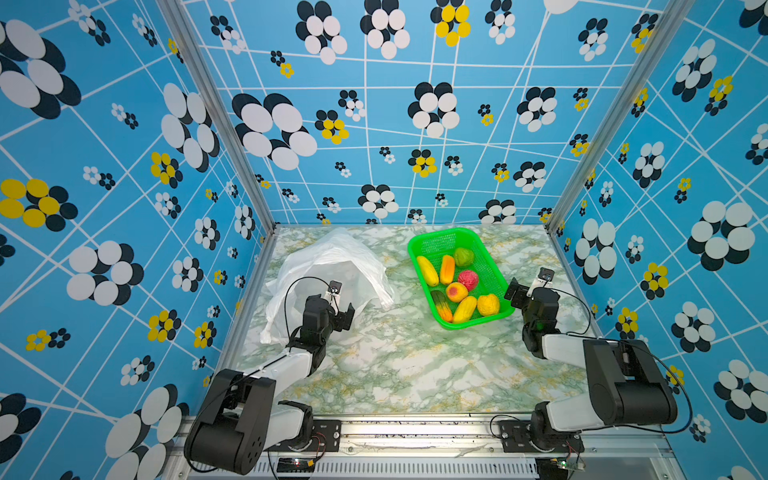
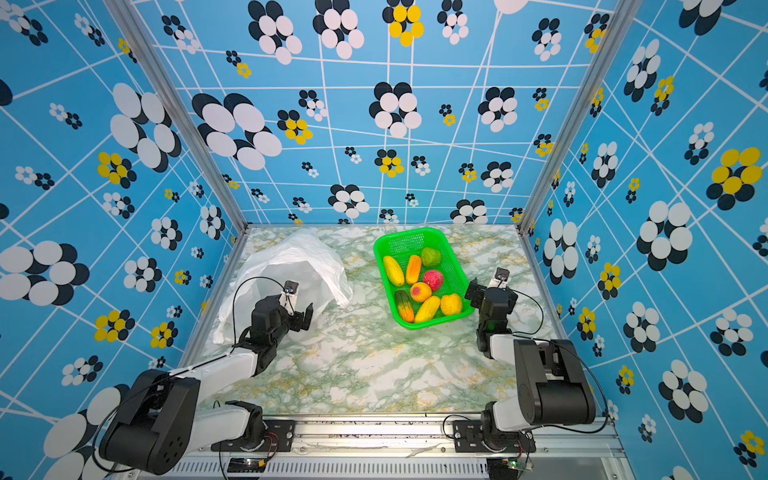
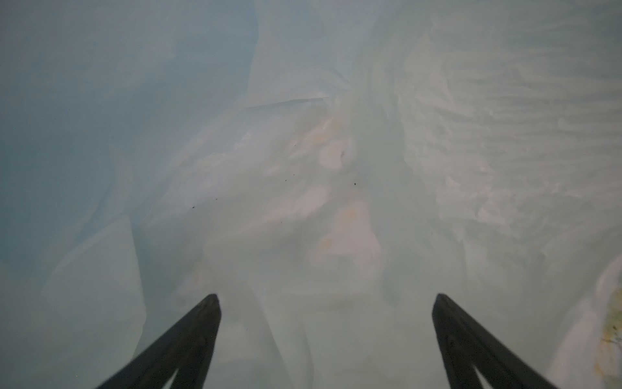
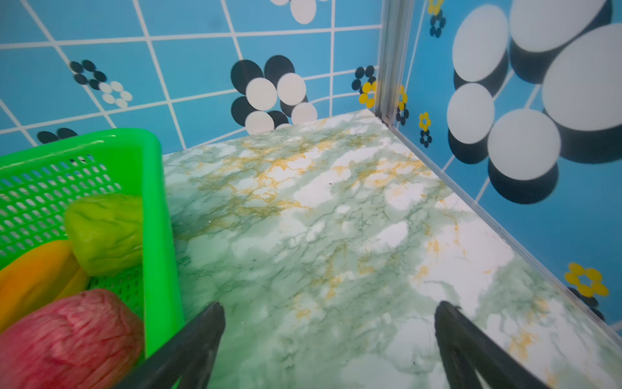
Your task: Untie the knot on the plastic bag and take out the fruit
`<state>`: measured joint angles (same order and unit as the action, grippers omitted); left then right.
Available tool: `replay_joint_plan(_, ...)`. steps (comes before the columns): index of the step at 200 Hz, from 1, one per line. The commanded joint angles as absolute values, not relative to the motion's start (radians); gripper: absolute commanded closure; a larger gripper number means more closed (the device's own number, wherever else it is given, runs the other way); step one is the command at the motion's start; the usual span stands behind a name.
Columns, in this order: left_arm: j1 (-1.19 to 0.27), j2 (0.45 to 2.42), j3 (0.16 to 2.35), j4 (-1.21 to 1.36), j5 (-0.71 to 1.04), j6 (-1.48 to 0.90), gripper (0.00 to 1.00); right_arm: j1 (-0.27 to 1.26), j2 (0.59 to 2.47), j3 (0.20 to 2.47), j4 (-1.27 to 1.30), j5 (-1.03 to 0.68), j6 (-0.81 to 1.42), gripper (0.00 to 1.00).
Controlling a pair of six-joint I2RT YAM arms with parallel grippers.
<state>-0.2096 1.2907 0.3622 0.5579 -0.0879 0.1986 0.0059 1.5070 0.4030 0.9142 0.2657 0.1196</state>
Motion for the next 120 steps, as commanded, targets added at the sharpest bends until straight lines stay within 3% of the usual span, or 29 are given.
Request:
replay_joint_plan(1,-0.204,1.318,0.384,0.617,-0.041,0.197,0.01,0.009,1.552,0.378,0.927,0.137,0.039,0.01)
replay_joint_plan(45,-0.168,1.323,0.290,0.860,-0.063,0.134,0.01,0.009,1.556,0.345,0.996,0.205,0.057,0.01)
replay_joint_plan(78,-0.118,1.475,0.208,1.178,-0.063,0.099,0.01,0.010,1.555,0.345,0.996,0.207,0.056,0.01)
replay_joint_plan(106,-0.083,1.576,0.230,1.240,0.030,0.098,0.01,0.011,1.555,0.350,0.988,0.207,0.056,0.01)
replay_joint_plan(120,-0.069,1.537,0.280,1.094,0.037,0.080,0.01,0.011,1.554,0.364,0.959,0.198,0.053,0.01)
